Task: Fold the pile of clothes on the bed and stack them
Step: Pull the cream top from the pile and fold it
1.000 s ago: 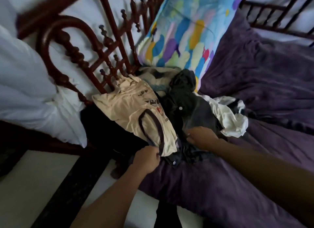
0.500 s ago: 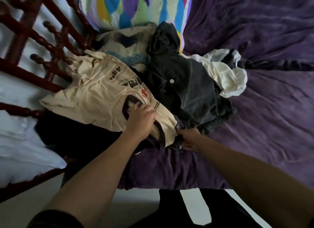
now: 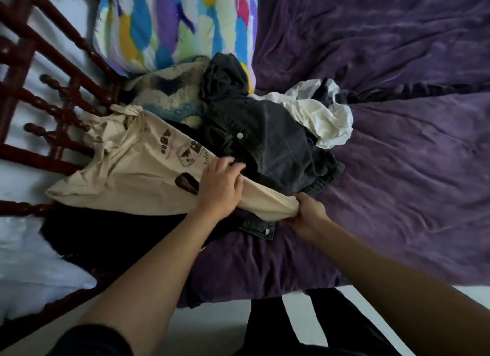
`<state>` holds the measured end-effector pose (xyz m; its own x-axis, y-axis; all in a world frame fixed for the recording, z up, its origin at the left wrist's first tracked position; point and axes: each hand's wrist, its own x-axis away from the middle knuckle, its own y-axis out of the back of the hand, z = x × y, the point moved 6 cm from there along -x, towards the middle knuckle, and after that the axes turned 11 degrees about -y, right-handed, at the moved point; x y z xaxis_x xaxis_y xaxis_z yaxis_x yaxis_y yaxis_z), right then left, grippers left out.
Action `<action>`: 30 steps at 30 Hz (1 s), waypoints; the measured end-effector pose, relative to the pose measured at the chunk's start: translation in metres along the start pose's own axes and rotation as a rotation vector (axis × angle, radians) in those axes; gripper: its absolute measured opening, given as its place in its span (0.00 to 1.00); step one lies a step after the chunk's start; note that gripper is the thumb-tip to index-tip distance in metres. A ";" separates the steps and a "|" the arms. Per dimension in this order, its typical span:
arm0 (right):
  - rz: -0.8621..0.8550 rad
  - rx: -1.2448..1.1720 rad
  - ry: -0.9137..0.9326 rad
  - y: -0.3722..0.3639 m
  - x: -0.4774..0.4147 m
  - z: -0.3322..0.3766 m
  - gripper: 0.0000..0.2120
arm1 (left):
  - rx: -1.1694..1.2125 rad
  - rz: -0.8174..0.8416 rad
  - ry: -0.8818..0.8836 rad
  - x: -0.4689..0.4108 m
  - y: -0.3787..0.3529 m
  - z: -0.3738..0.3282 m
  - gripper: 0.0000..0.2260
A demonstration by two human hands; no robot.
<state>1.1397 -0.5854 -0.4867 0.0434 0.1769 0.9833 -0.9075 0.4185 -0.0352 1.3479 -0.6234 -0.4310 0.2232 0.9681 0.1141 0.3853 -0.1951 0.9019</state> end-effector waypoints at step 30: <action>0.397 0.540 1.694 -0.079 0.504 0.264 0.13 | 1.008 -0.490 0.138 -0.016 0.340 -0.174 0.20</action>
<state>1.1231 -0.7646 0.0589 -0.1670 0.9386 -0.3019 -0.9740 -0.1096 0.1981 1.3193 -0.6780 -0.0536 -0.2272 0.9721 -0.0581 0.9649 0.2327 0.1213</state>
